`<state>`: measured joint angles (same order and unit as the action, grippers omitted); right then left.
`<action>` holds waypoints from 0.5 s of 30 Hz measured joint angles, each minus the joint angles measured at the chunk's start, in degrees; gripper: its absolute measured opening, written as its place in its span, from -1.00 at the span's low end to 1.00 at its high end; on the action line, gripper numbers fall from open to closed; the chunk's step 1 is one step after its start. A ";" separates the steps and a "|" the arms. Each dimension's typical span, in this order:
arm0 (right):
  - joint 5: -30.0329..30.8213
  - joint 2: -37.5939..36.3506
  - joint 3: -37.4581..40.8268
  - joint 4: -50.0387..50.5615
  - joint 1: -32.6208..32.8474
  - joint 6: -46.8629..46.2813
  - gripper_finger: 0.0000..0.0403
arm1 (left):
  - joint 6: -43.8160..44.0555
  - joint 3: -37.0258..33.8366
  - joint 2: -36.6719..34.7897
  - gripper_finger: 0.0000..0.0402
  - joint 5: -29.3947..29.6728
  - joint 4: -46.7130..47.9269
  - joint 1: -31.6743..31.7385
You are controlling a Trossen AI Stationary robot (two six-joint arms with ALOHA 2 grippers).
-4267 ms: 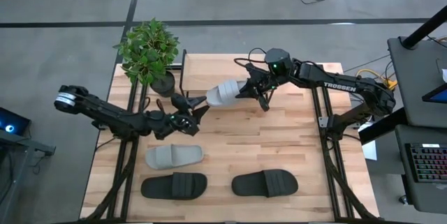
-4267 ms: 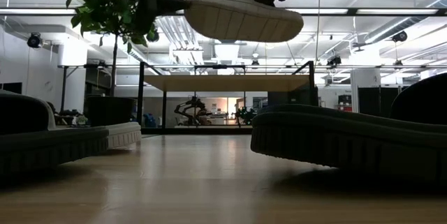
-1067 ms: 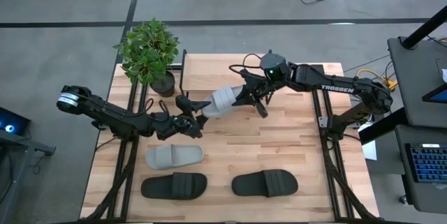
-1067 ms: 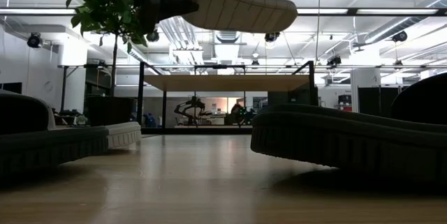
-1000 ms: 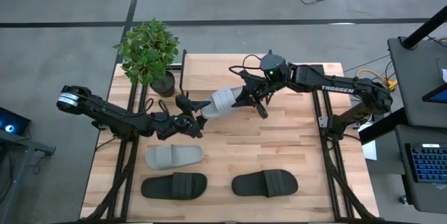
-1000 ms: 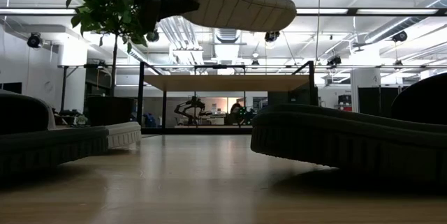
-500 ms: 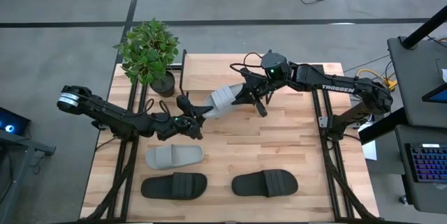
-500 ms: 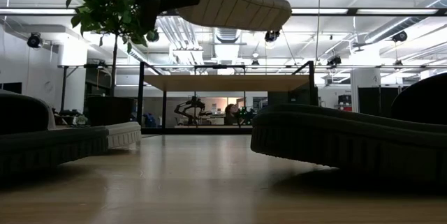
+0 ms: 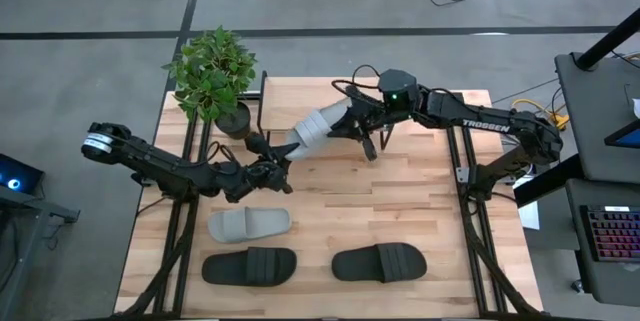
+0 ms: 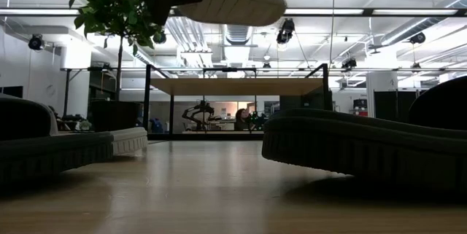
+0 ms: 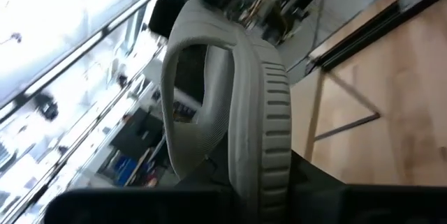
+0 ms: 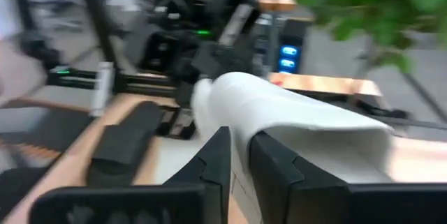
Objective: Pick and place slides into the shelf
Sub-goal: Put the right grey slipper on the shelf
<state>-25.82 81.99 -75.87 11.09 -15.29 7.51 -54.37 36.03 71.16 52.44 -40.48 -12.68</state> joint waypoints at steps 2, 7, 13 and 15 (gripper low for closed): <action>4.84 -0.21 -1.48 2.25 0.00 0.45 -0.71 | 0.12 0.17 0.00 -0.94 3.50 0.23 0.08; 9.93 -0.54 -4.72 4.99 0.15 2.78 -0.56 | 0.46 0.23 -0.07 -0.94 14.01 0.45 0.33; 10.53 -1.35 -7.37 4.61 0.08 -1.57 -0.46 | 0.33 0.25 -0.04 -0.94 14.75 0.79 0.34; 10.64 -1.43 -7.37 5.02 0.10 -1.55 -0.46 | 0.33 0.59 0.77 -0.94 15.12 0.41 0.30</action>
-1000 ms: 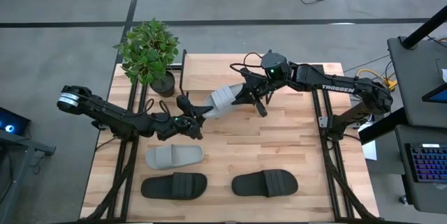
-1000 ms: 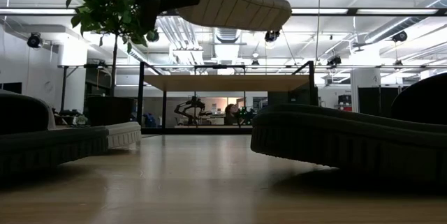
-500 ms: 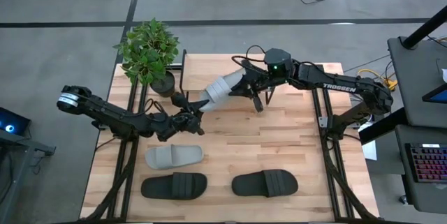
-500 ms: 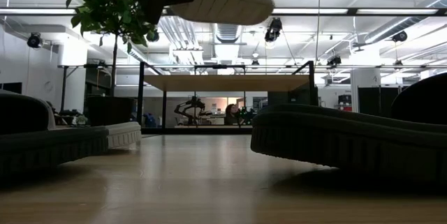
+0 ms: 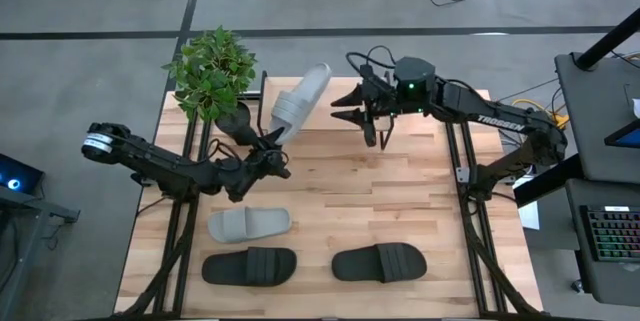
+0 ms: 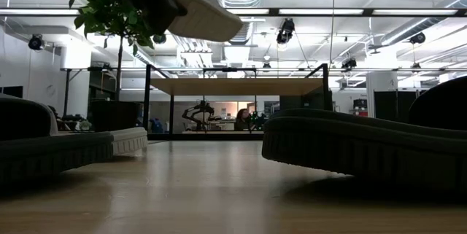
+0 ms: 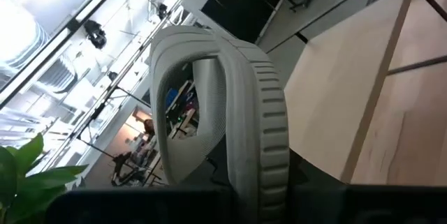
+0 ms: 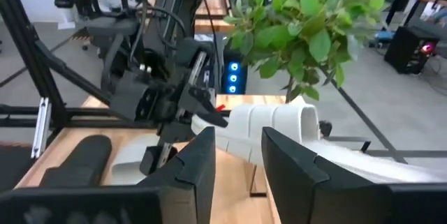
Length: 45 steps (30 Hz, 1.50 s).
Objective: Pick and place slides into the shelf
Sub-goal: Put the right grey slipper on the shelf
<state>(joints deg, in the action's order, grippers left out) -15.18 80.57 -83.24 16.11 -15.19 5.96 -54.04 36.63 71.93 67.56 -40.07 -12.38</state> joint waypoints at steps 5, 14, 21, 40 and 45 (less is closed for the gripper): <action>0.20 0.10 0.12 0.58 -0.04 0.51 -0.50 | -0.39 2.39 6.02 -0.94 7.88 0.09 -0.03; 0.27 0.12 0.12 3.35 -0.06 1.64 -0.56 | -3.03 7.99 16.44 -0.94 17.33 -0.02 1.31; 0.27 0.17 0.15 4.32 -0.07 2.03 -0.55 | 0.18 8.19 16.89 -0.94 21.30 -0.02 3.53; 0.27 0.20 0.19 4.53 -0.08 2.00 -0.58 | 2.73 7.74 25.50 -0.93 22.49 0.63 7.84; 0.26 0.23 0.21 4.75 -0.08 1.99 -0.59 | 2.94 6.70 26.34 -0.92 22.55 0.59 8.51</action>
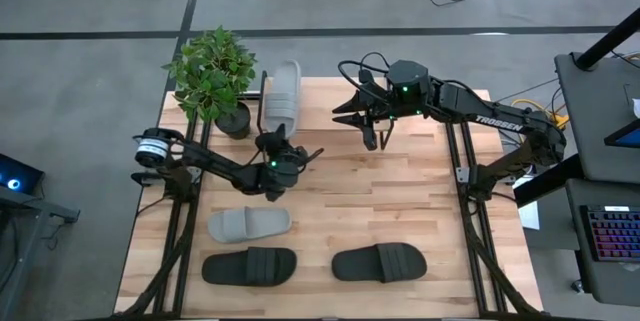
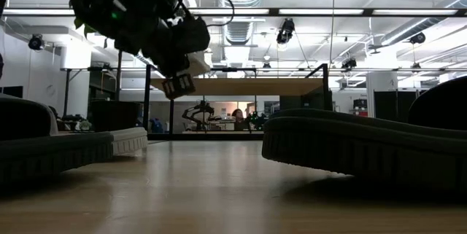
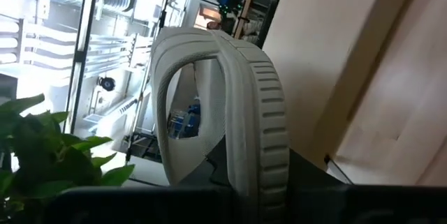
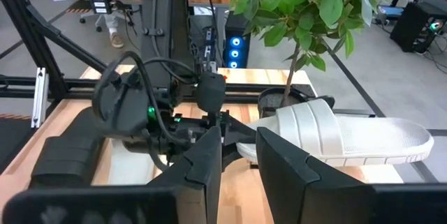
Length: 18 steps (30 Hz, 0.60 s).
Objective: Pick and place slides into the shelf
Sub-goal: Put the right grey slipper on the shelf
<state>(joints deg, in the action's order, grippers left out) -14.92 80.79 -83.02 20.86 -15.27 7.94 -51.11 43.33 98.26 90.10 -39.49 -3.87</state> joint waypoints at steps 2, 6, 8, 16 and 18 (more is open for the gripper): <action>0.00 0.00 0.00 0.00 0.00 0.00 -0.58 | 0.56 -0.62 0.21 -0.92 -0.11 -0.07 0.39; 0.00 0.00 0.00 0.00 0.00 -0.04 -0.56 | 1.31 -1.65 0.21 -0.92 -0.13 -0.15 1.15; 0.00 0.00 0.00 -0.02 0.00 -0.33 -0.56 | 1.33 -1.79 0.24 -0.92 -0.15 -0.11 1.24; 0.00 0.02 0.02 -0.02 0.00 -0.44 -0.61 | 1.37 -2.25 0.24 -0.94 -0.27 -0.14 1.65; 0.00 0.02 0.07 0.00 0.00 -0.44 -0.60 | 1.37 -2.78 0.24 -0.94 -0.48 -0.15 1.96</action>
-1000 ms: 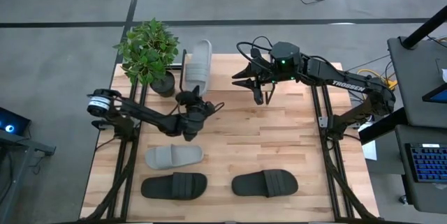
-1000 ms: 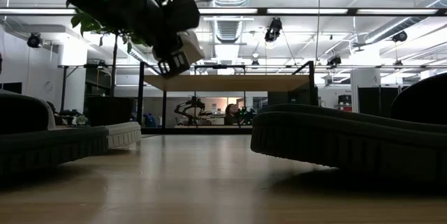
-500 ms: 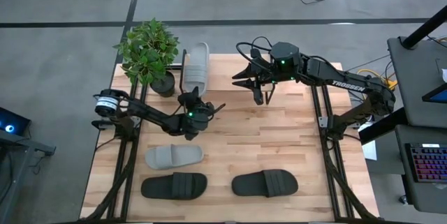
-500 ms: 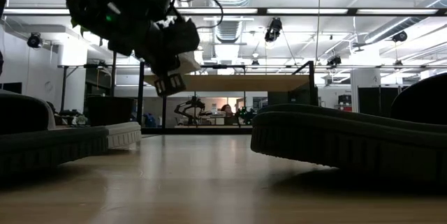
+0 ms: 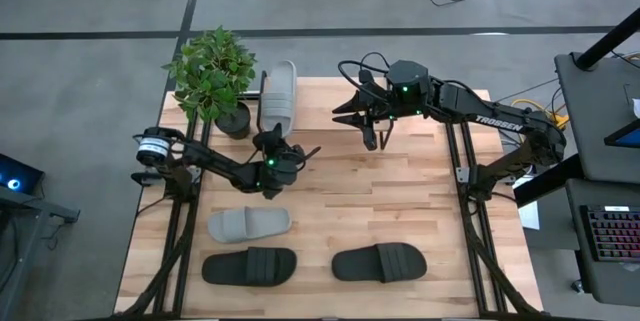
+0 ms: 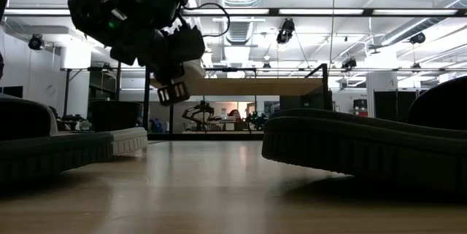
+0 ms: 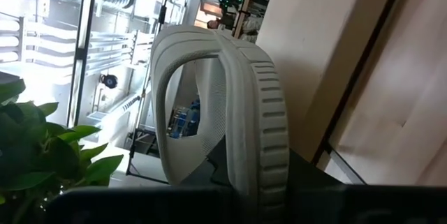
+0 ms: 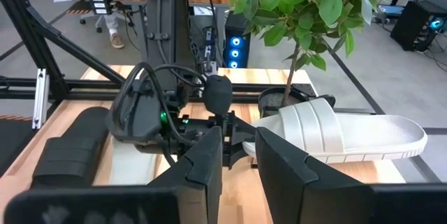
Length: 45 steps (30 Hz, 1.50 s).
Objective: Pick and place slides into the shelf
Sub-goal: Put the right grey slipper on the shelf
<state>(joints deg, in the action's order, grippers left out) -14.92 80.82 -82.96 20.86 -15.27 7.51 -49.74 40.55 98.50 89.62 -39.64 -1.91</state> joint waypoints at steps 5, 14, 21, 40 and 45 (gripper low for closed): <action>-0.02 0.00 0.11 0.00 0.04 0.51 -0.57 | -0.02 -1.14 0.00 -0.94 -0.06 -0.02 0.74; -0.04 0.00 0.15 0.00 0.04 0.63 -0.53 | 1.38 -1.42 0.00 -0.82 0.44 -0.06 0.74; -0.04 0.00 0.15 0.25 0.04 0.02 -0.54 | 1.38 -1.27 -0.09 -0.34 1.53 -0.48 0.67; -0.13 0.02 0.26 1.71 0.04 0.20 -0.53 | -2.67 -1.07 -0.28 0.05 -1.42 0.21 -3.38; -0.15 0.02 0.26 2.14 0.04 0.42 -0.55 | -2.65 -1.50 -0.44 0.05 -1.53 0.01 -3.46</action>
<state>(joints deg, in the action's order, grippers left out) -15.07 80.84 -82.70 23.00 -15.22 7.92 -52.38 39.05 98.06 88.09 -39.63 -5.37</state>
